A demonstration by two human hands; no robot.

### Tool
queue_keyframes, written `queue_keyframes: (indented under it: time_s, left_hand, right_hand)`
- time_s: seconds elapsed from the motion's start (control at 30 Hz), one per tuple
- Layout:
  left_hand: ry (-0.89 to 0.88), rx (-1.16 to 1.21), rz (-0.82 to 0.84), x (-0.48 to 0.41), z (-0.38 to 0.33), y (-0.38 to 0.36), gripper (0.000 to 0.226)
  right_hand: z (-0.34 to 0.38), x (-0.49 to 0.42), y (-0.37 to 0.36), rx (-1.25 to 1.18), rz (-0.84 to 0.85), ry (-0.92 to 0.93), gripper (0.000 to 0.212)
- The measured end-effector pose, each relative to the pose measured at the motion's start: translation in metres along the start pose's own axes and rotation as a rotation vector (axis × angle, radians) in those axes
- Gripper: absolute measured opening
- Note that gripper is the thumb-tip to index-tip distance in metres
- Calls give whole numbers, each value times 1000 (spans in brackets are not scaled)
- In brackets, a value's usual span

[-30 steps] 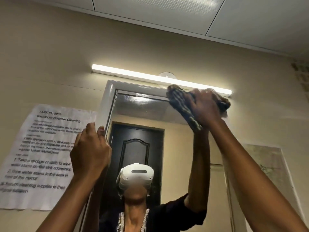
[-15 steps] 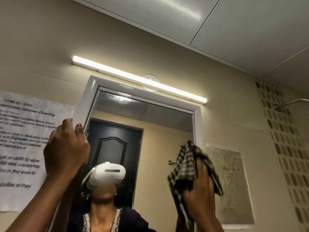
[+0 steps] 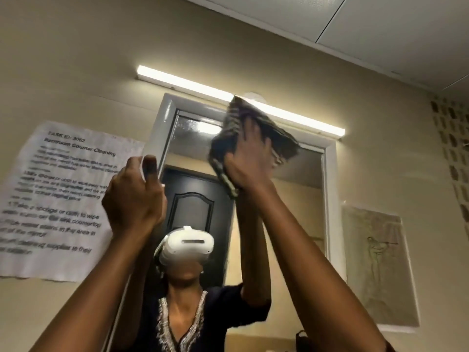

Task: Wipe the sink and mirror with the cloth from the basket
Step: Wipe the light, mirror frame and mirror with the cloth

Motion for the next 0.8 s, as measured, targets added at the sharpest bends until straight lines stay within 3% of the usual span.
queue_keyframes:
  time_s: [0.1,0.17,0.3,0.43,0.63,0.8]
  left_hand:
    - [33,17,10,3,2,6,73]
    - [45,21,17,5,1,10,65]
    - [-11,-41,8,5,-6,9,76]
    - [-28,67,-113,6,-7,20,96]
    - [24,398,-66,6,2,30,72]
    - [-52,411,143,22,9,66,60]
  right_hand:
    - [77,17,-28,-30,127,398,57]
    - [93,14,-33,-8,178,549,57]
    - [85,-31,-21,-43,122,448,56]
    - [93,-22,-25,-42,117,355,53]
    - [95,78,-39,-19,170,500,50]
    - [92,192,-47,1,346,582,46]
Point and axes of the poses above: each hand's wrist, its own x-axis away from the middle knuckle, its own y-axis out of the back of the hand, z = x × y, the point moved 7 cm from there along -x, towards the middle knuckle, and after that the axes turned 10 degrees about -y, right-handed, at the moved point
